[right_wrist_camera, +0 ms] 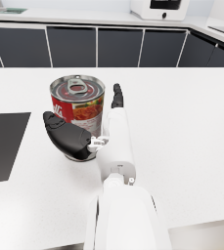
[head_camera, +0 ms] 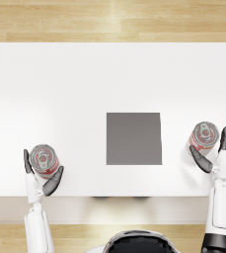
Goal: Pick up the red can on the left and place it in the middle, then pick up the red can on the right and place it on top of the can in the middle
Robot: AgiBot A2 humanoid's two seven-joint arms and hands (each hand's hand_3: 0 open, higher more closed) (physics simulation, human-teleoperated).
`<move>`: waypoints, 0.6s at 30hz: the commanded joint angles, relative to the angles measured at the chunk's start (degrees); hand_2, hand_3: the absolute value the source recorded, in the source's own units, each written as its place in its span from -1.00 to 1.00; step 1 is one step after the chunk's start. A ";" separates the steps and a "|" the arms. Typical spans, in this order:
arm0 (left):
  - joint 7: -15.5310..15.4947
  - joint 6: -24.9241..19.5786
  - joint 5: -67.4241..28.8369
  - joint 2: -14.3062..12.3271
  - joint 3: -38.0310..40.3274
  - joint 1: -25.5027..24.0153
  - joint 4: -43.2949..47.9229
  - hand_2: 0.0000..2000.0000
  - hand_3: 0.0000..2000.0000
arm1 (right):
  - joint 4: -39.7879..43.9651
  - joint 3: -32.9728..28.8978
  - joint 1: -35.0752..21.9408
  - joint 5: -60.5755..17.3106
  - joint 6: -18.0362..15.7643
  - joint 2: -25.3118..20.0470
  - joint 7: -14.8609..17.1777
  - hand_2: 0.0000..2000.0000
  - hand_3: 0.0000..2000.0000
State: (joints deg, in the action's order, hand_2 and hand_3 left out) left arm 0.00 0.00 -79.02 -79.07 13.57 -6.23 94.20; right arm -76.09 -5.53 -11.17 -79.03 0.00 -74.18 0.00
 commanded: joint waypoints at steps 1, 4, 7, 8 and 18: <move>0.00 0.00 0.00 0.46 -0.96 2.45 -4.29 -1.00 -1.00 | 5.07 1.17 -3.25 0.00 0.00 -0.25 0.00 -1.00 -1.00; 0.00 0.03 0.00 0.55 -1.33 4.13 -6.74 -1.00 -1.00 | 8.13 1.37 -5.31 0.00 0.00 -0.69 0.00 -1.00 -1.00; 0.00 0.04 0.00 0.51 -1.48 5.15 -8.79 -1.00 -1.00 | 12.13 1.26 -7.30 0.00 0.00 -1.10 0.00 -1.00 -1.00; -0.01 0.05 0.00 0.48 -1.58 5.41 -9.46 -1.00 -1.00 | 12.44 1.38 -7.77 0.00 -0.23 -1.23 -0.02 -1.00 -1.00; 0.01 -3.00 -0.01 0.06 -0.68 6.53 -9.24 1.00 0.31 | 10.88 0.45 -7.61 0.00 -3.58 -2.33 0.14 1.00 -0.02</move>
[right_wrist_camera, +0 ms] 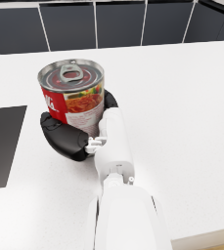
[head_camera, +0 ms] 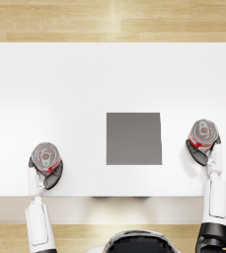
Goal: Pick up the red can on the left and place it in the middle, then pick up the red can on the right and place it on top of the can in the middle
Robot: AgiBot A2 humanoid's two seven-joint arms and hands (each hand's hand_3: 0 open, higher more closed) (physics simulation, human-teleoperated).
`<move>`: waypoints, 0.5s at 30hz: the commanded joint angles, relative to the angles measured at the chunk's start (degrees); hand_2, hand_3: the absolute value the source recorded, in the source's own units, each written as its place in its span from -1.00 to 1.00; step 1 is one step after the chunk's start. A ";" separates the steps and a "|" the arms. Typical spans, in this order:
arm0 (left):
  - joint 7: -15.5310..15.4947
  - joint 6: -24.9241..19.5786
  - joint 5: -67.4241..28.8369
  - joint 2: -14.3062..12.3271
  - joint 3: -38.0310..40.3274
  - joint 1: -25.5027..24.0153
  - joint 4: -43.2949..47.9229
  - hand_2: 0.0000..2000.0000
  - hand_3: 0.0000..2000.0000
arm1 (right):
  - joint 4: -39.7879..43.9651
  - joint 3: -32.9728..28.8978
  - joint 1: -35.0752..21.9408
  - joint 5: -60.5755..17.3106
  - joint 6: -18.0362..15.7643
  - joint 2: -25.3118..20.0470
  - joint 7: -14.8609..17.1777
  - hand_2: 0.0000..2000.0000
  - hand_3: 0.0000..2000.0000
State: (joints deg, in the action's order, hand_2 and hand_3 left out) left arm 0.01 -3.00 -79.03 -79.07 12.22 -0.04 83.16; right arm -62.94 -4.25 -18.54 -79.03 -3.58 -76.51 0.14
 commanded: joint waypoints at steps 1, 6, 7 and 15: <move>-0.11 0.31 0.00 0.01 0.50 0.50 3.03 1.00 0.52 | -3.93 -1.33 0.04 0.00 -0.50 -0.12 -0.02 1.00 0.31; -0.24 1.82 -0.01 0.69 -7.38 5.07 12.51 1.00 0.52 | -18.00 0.70 0.30 -0.02 0.35 -0.56 -0.41 1.00 0.52; -0.20 1.57 -0.01 0.51 -9.95 6.68 12.43 1.00 0.52 | -20.18 1.48 0.08 -0.02 0.17 -0.64 -0.46 1.00 0.52; -0.21 0.38 0.00 -5.13 -23.79 19.63 1.53 1.00 0.52 | -26.31 4.59 -1.76 -0.02 -1.80 -1.59 -0.56 1.00 0.52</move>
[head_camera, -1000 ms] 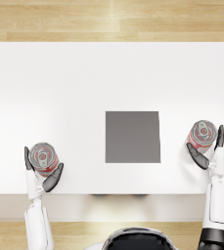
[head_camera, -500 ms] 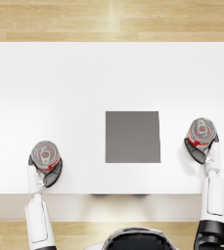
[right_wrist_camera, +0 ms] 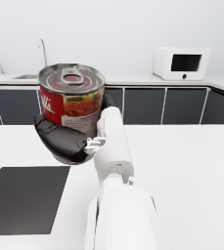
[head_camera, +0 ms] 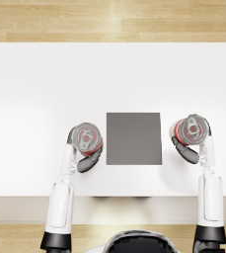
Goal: Pick up the red can on the left and place it in the middle, then pick up the red can on the right and place it on top of the can in the middle
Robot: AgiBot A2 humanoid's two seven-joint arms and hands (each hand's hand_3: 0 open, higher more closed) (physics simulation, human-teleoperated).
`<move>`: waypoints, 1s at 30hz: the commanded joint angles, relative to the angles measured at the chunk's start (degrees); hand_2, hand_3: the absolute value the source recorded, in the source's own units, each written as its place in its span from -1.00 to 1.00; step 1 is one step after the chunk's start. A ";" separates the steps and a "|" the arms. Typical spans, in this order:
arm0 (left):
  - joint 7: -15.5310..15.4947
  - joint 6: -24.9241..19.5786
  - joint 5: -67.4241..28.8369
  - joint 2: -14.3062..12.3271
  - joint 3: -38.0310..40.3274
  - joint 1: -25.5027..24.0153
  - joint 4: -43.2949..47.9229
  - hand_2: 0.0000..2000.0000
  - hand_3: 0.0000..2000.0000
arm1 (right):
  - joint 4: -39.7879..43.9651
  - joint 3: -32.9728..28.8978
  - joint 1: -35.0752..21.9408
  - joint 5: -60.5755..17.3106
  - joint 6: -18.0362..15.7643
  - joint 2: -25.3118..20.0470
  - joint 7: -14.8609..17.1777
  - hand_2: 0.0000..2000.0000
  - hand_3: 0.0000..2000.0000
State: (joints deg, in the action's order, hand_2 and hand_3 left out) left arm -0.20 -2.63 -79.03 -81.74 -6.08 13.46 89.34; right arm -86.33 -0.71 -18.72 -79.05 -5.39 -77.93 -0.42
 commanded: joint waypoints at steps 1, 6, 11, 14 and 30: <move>0.02 0.00 0.00 -3.15 -6.30 7.40 -6.28 1.00 0.52 | -3.19 1.11 -1.76 0.00 -0.17 -0.28 0.01 1.00 0.52; 0.01 -0.01 0.00 -5.50 -12.42 11.97 -13.47 1.00 0.52 | -2.62 2.20 -2.93 0.00 -0.41 -0.91 -0.01 1.00 0.52; 0.02 0.03 0.00 -7.32 -18.43 14.24 -22.75 1.00 0.52 | -2.54 3.66 -3.61 0.01 -0.36 -1.51 -0.09 1.00 0.52; -1.11 0.09 0.03 -6.78 -23.98 16.90 -30.02 1.00 0.52 | -2.81 3.77 -3.81 0.00 -1.70 -1.82 -0.05 1.00 0.52; -18.18 1.83 -0.03 -5.88 -28.67 17.59 -36.58 -1.00 -1.00 | -5.32 5.92 -4.67 0.00 -2.46 -3.39 0.05 1.00 0.52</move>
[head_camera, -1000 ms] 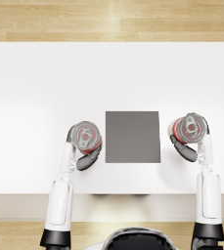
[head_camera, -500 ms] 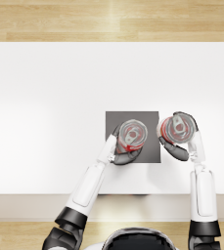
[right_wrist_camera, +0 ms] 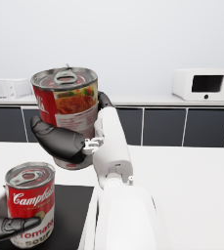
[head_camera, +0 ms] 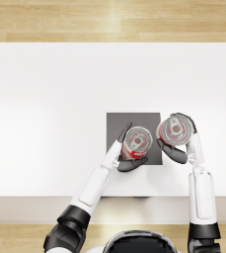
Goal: Pick up the red can on the left and place it in the middle, then pick up the red can on the right and place it on top of the can in the middle
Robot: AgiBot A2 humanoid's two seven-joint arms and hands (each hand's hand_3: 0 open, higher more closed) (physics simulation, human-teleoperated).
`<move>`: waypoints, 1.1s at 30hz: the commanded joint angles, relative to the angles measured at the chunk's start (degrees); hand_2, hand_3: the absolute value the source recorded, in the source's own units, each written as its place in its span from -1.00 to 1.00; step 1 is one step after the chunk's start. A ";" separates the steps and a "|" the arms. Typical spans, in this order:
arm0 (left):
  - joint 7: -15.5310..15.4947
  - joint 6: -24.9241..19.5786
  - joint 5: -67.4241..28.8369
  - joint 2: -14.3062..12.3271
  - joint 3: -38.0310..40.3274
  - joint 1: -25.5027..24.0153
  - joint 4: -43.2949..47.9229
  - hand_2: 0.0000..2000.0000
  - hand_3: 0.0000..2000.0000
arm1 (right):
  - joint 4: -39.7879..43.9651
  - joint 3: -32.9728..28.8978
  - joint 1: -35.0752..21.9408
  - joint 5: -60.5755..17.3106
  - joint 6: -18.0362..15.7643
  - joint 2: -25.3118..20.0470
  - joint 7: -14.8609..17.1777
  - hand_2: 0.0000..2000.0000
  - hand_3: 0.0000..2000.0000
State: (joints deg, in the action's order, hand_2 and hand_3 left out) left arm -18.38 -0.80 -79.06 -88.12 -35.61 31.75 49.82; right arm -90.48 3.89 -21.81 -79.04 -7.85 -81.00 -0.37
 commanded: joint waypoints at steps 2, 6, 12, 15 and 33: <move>2.52 0.40 0.00 1.37 1.82 -2.35 6.07 -1.00 -1.00 | -1.19 3.26 -2.88 0.01 -0.49 -0.89 -0.07 1.00 0.52; 13.40 0.72 0.01 5.75 5.11 -9.32 23.94 -1.00 -1.00 | -1.16 7.08 -6.30 0.00 -0.57 -2.59 -0.13 1.00 0.52; 17.71 0.79 0.02 10.96 19.04 -18.62 48.97 -1.00 -1.00 | -2.66 9.74 -9.61 0.01 1.43 -4.74 4.08 1.00 0.52; 18.13 0.79 0.03 11.13 26.30 -20.62 52.02 -1.00 -1.00 | -2.72 12.30 -10.21 0.01 3.64 -5.44 10.70 1.00 0.52; 18.38 0.80 0.04 10.06 32.40 -23.13 53.06 -1.00 -1.00 | 3.98 14.22 -7.31 0.01 0.57 -6.14 15.37 1.00 0.52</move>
State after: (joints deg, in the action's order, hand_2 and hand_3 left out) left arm 0.00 0.00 -79.02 -78.03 -3.35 8.01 102.52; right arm -86.63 18.27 -28.56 -79.03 -7.59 -87.00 14.92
